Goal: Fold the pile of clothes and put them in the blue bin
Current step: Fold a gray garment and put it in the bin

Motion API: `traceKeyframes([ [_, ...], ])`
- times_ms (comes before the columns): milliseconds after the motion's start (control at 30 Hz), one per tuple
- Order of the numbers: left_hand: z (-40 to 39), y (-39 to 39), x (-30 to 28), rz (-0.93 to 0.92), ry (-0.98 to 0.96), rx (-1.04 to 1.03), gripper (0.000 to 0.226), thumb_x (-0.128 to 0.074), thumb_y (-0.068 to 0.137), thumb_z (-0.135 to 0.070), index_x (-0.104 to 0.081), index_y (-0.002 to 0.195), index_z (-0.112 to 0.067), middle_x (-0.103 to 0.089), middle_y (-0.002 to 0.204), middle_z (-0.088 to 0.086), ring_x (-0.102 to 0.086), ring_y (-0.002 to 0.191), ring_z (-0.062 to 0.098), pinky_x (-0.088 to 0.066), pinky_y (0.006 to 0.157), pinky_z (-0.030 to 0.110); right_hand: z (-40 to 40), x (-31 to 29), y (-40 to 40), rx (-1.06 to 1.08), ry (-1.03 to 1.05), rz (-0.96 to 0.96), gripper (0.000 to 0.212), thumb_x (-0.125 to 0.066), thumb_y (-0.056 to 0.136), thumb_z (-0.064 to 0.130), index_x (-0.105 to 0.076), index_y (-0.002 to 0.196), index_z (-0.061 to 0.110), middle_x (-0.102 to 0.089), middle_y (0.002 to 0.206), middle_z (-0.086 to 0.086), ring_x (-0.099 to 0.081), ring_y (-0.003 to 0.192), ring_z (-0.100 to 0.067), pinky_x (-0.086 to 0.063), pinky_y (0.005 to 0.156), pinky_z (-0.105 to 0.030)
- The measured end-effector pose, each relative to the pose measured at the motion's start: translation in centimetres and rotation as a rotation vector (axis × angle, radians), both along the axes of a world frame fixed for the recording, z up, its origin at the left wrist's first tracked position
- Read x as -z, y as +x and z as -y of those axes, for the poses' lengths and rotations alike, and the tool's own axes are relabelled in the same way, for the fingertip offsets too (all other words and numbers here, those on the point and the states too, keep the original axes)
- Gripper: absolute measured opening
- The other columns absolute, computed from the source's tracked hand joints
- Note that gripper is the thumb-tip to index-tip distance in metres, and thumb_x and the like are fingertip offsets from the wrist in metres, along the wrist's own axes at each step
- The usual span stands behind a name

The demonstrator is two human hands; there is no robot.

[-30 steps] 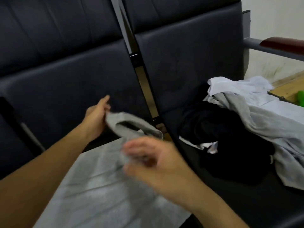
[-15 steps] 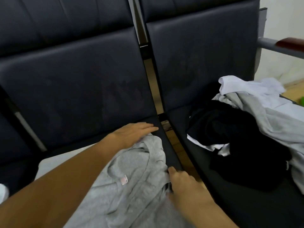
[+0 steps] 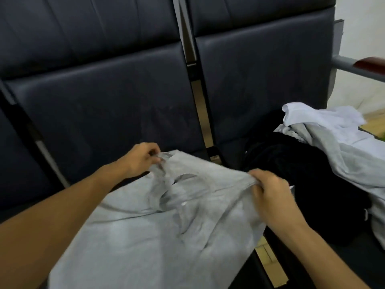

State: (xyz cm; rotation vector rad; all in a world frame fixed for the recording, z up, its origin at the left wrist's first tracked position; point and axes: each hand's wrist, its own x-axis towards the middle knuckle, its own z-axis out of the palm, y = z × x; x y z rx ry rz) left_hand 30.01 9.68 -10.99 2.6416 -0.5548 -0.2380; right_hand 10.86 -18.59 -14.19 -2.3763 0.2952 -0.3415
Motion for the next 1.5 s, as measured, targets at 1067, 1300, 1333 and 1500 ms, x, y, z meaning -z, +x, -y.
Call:
traceKeyframes([
  [1067,-25.1,-37.1,-33.3,0.147,-0.391,-0.048,0.045,-0.073,0.068,-0.058,-0.08,0.083,-0.016,-0.065,0.07,0.027,-0.053,0.049,0.037,-0.048,0.05,0.035,-5.2,-40.9,-14.3,-0.801,-0.137,0.099,0.026,-0.082,0.07,0.047,-0.079,0.074,0.022,-0.076,0.081,-0.006,-0.072,0.071,-0.015,-0.057,0.066,-0.025],
  [1300,-27.2,-30.0,-25.0,-0.263,-0.299,-0.159,0.053,-0.073,0.084,-0.054,-0.073,0.104,-0.005,-0.053,0.098,0.045,-0.048,0.086,0.034,-0.036,0.078,0.046,-6.5,-34.0,-6.8,-0.73,-0.291,-0.248,0.017,-0.071,0.087,0.029,-0.079,0.08,0.016,-0.077,0.084,-0.002,-0.072,0.079,-0.014,-0.057,0.073,-0.024],
  [1333,-26.8,-28.9,-23.4,-0.312,-0.244,-0.171,0.047,-0.07,0.088,-0.05,-0.074,0.101,-0.005,-0.054,0.087,0.039,-0.047,0.075,0.031,-0.04,0.071,0.041,-6.7,-32.0,-5.5,-0.725,-0.326,-0.293,0.016,-0.07,0.089,0.024,-0.079,0.079,0.017,-0.077,0.081,0.001,-0.071,0.077,-0.01,-0.054,0.07,-0.019],
  [1500,-24.4,-22.3,-13.3,-0.374,-0.029,-0.236,0.028,-0.065,0.094,-0.032,-0.075,0.086,-0.007,-0.063,0.073,0.012,-0.056,0.061,0.018,-0.046,0.055,0.024,-7.5,-19.2,2.5,-0.678,-0.538,-0.408,0.015,-0.069,0.09,0.025,-0.071,0.075,0.024,-0.071,0.083,0.006,-0.066,0.084,-0.01,-0.049,0.07,-0.021],
])
